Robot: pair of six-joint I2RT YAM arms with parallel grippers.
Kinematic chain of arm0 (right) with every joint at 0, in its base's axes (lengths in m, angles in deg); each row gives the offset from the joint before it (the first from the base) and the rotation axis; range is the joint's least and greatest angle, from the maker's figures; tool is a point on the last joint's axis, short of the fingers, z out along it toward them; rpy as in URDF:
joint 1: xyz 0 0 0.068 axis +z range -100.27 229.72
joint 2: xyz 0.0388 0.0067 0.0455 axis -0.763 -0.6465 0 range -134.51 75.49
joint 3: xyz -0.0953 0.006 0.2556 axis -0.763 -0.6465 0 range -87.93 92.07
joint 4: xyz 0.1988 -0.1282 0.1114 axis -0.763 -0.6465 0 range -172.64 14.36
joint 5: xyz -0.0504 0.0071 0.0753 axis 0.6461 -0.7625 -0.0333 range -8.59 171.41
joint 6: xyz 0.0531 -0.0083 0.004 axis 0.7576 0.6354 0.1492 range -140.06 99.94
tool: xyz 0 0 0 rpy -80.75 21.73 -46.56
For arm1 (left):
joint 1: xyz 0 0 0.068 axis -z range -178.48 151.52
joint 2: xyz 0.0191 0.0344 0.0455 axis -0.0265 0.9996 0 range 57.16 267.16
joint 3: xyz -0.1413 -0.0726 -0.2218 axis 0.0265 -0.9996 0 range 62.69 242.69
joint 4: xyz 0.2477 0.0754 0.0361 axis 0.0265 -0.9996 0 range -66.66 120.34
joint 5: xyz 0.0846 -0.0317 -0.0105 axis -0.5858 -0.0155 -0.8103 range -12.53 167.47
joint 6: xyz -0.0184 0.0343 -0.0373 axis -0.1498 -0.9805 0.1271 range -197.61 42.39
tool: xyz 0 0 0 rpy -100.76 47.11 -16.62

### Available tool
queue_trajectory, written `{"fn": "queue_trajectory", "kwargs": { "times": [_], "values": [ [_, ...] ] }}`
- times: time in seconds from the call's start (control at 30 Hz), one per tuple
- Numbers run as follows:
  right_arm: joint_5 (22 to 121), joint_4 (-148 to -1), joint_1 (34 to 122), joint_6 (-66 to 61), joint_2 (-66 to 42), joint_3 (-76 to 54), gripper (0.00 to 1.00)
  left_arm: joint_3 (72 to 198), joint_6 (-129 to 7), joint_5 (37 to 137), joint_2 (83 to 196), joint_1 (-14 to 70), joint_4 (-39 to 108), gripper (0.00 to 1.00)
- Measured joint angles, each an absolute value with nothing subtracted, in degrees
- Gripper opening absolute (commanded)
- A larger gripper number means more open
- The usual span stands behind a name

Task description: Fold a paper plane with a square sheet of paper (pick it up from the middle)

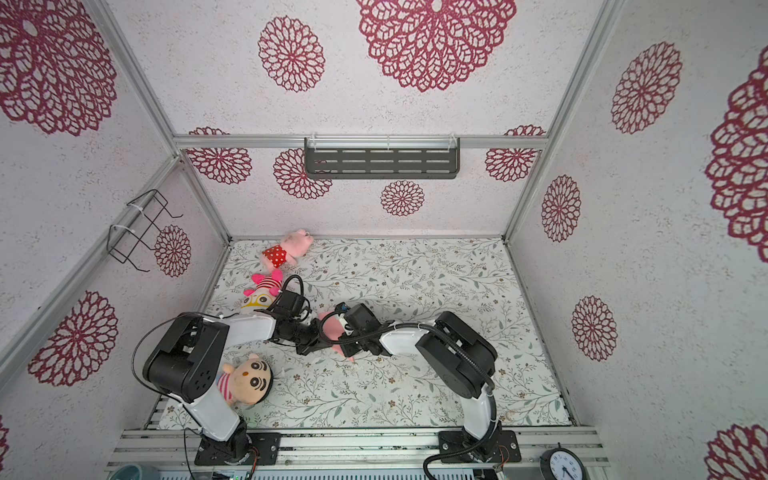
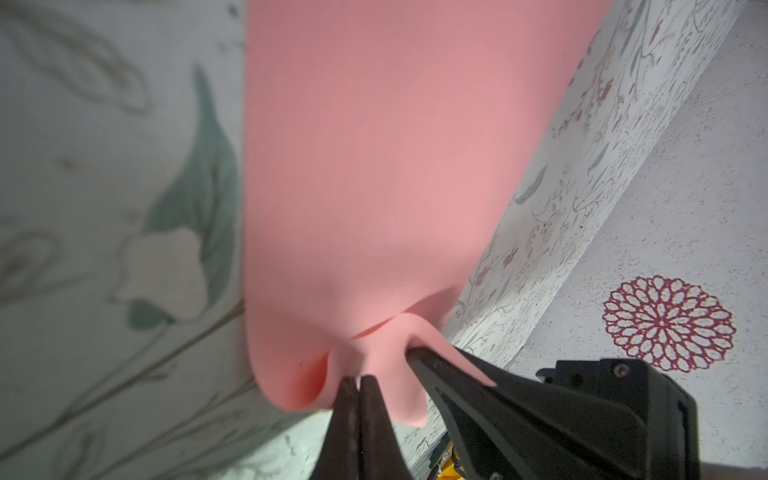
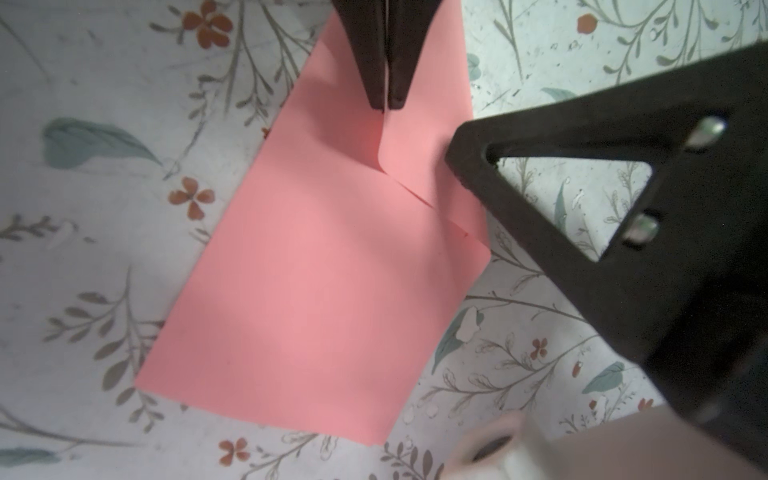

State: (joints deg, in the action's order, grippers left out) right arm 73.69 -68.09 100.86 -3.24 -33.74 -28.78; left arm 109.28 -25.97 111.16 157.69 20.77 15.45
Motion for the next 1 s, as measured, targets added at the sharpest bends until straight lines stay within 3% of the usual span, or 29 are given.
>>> {"fn": "queue_trajectory", "kwargs": {
  "times": [0.33, 0.57, 1.0],
  "values": [
    [77.3, -74.9, 98.4, 3.0, -26.3, -28.8, 0.23, 111.0, -26.6, 110.8, 158.4, 20.8, 12.7, 0.03],
    [76.4, -72.7, 100.2, 1.1, -22.3, -30.4, 0.20, 111.8, -26.7, 110.0, 158.5, 20.9, 11.1, 0.02],
    [72.4, -72.0, 103.6, -3.5, -29.3, -29.6, 0.13, 113.2, -27.0, 109.6, 159.1, 20.9, 8.6, 0.02]
  ]
}}
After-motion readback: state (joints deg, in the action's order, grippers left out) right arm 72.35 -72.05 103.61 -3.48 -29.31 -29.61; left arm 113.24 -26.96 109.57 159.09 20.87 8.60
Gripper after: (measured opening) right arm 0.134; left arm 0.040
